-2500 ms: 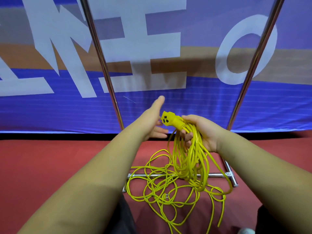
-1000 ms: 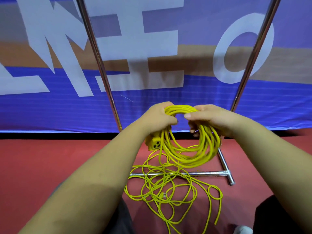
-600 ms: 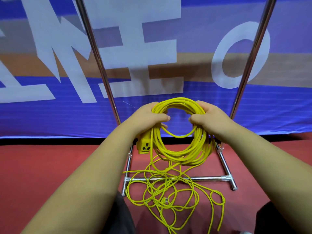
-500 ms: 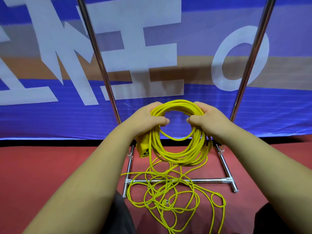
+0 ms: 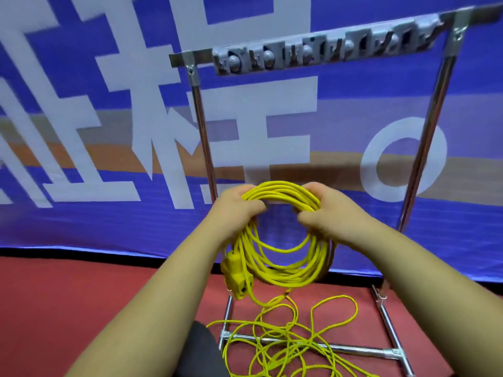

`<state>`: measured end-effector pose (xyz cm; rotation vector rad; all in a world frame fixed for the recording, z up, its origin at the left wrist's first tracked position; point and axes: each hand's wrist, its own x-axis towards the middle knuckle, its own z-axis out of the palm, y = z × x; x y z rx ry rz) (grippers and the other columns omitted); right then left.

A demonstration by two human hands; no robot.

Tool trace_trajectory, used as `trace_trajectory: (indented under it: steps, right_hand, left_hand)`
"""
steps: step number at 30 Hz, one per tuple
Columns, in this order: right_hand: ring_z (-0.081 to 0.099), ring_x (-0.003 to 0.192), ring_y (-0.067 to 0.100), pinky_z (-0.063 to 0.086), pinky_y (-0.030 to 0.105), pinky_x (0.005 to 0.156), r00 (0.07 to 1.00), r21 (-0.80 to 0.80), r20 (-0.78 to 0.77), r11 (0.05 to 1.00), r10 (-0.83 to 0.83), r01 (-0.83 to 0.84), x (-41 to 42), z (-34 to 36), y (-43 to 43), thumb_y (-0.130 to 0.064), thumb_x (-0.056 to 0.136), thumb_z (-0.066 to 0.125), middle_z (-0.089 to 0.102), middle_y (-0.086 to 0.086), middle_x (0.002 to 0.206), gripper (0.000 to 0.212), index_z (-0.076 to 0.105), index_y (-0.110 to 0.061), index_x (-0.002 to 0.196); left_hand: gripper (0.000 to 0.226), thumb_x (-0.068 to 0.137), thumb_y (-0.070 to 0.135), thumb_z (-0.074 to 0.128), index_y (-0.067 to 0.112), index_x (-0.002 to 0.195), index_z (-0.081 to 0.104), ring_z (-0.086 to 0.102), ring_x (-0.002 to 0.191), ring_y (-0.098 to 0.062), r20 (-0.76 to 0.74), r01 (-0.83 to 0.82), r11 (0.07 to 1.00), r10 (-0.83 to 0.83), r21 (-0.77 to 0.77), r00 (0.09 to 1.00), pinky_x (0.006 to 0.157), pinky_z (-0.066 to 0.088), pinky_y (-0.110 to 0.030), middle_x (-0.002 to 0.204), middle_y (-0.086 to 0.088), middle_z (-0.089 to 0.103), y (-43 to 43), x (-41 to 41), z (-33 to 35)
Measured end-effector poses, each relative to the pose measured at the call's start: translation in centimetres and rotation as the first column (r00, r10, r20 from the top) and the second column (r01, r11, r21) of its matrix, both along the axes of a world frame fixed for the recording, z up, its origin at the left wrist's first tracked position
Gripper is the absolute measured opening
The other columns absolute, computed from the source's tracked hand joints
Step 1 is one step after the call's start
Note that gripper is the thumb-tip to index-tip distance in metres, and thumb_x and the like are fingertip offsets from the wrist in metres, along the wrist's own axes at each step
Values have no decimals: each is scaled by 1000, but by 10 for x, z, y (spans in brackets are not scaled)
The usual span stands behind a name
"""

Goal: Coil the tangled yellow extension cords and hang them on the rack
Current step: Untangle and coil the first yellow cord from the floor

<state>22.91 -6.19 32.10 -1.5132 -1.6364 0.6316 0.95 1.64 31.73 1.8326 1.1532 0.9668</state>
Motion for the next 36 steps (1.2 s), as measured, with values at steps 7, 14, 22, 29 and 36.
trace_trajectory:
  steps: [7,14,22,29,36]
  right_hand:
    - [65,75,18,49,32,67,950,218,299,976,-92,26,-21,99,20,-19,81,74,65,-8,78,29,60,-29,103]
    - [60,80,20,40,33,61,930,355,347,935,-124,-8,-35,169,44,-13,91,63,58,-4,88,26,50,-21,113]
    - [61,80,25,39,32,58,886,421,403,906,-228,41,-47,229,77,-19,93,64,58,2,88,23,53,-18,113]
    - [59,77,24,50,37,63,806,459,443,871,-393,173,-53,259,112,-30,87,71,61,2,84,19,59,-23,100]
    - [62,73,26,48,34,57,785,405,478,892,-393,200,-55,276,134,-21,84,74,64,10,79,13,63,-16,85]
  left_hand:
    - [29,65,28,76,11,88,72,62,56,-24,60,-75,992,69,99,996,67,59,-59,67,-13,64,6,-24,92]
    - [53,76,61,83,42,115,52,75,71,-12,-165,9,912,64,410,984,63,62,-28,90,4,72,11,-45,177]
    - [37,88,59,73,39,114,56,68,83,-10,-274,18,817,172,577,946,65,56,-28,93,11,68,52,-55,239]
    - [22,95,32,71,31,111,57,65,81,-20,-361,51,791,220,609,906,61,53,-29,88,2,63,94,-51,272]
    - [29,91,38,77,32,112,59,67,84,-19,-293,1,806,214,592,932,63,56,-32,97,-1,68,137,-46,284]
